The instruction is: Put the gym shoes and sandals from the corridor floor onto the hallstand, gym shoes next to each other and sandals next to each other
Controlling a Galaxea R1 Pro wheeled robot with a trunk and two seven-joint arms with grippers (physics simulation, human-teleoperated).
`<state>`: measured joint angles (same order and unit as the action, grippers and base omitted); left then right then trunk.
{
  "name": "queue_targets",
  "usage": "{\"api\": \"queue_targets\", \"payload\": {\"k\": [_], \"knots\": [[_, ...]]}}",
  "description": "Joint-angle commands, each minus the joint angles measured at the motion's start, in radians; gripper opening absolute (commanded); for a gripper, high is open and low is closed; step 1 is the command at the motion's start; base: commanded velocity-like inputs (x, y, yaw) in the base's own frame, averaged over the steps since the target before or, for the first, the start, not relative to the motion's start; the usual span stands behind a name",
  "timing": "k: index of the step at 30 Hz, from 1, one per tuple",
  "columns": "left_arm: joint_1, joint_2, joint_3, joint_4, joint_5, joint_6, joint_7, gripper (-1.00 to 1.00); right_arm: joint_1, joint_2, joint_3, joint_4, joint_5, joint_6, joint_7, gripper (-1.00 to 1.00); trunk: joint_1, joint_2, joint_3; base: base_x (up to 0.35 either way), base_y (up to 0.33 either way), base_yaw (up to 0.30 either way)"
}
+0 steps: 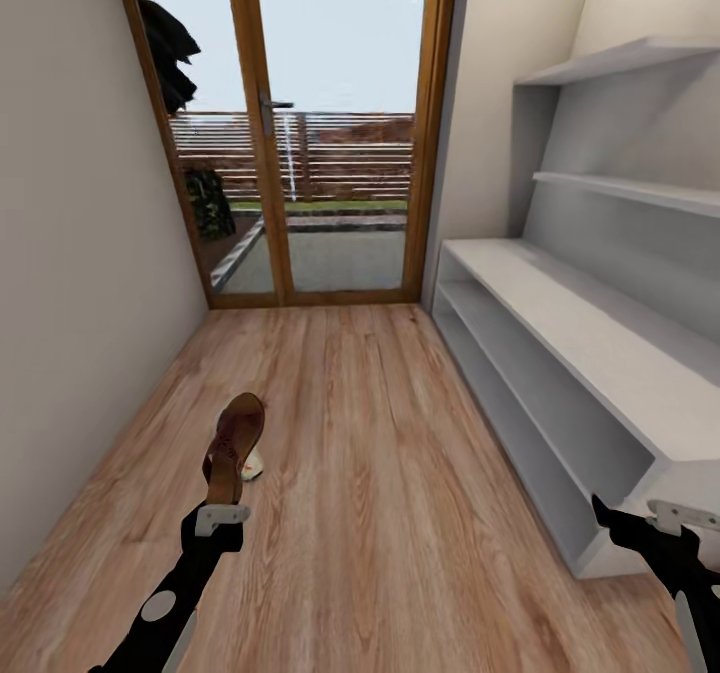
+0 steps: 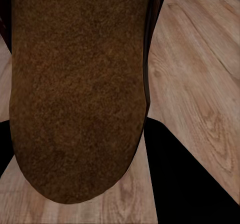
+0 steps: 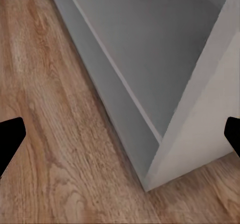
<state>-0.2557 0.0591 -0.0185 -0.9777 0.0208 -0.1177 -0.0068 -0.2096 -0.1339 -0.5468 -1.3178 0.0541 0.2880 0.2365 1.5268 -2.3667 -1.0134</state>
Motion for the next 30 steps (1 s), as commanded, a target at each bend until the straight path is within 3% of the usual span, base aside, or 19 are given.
{"api": "queue_targets", "payload": {"k": [1, 18, 25, 30], "knots": [[0.000, 0.001, -0.001, 0.000, -0.001, -0.002, -0.001, -1.00, -0.001, 0.000, -0.002, -0.002, 0.006, 0.005, 0.007, 1.00, 0.000, 0.000, -0.001, 0.340, -0.008, 0.000], [0.000, -0.001, -0.001, 0.000, -0.001, -0.002, -0.001, -1.00, -0.001, -0.002, 0.001, 0.004, 0.008, 0.006, 0.024, 1.00, 0.000, 0.000, -0.001, 0.340, -0.001, 0.016], [0.000, -0.004, -0.001, 0.001, -0.001, -0.002, -0.001, -1.00, -0.001, 0.000, 0.055, 0.009, 0.082, 0.006, 0.213, 1.00, 0.000, 0.000, -0.001, 0.340, 0.000, 0.002], [0.000, -0.004, -0.001, 0.001, -0.001, -0.002, -0.002, -1.00, -0.001, 0.000, 0.062, 0.008, 0.107, 0.006, 0.251, 1.00, 0.000, 0.000, -0.001, 0.340, 0.000, 0.000]]}}
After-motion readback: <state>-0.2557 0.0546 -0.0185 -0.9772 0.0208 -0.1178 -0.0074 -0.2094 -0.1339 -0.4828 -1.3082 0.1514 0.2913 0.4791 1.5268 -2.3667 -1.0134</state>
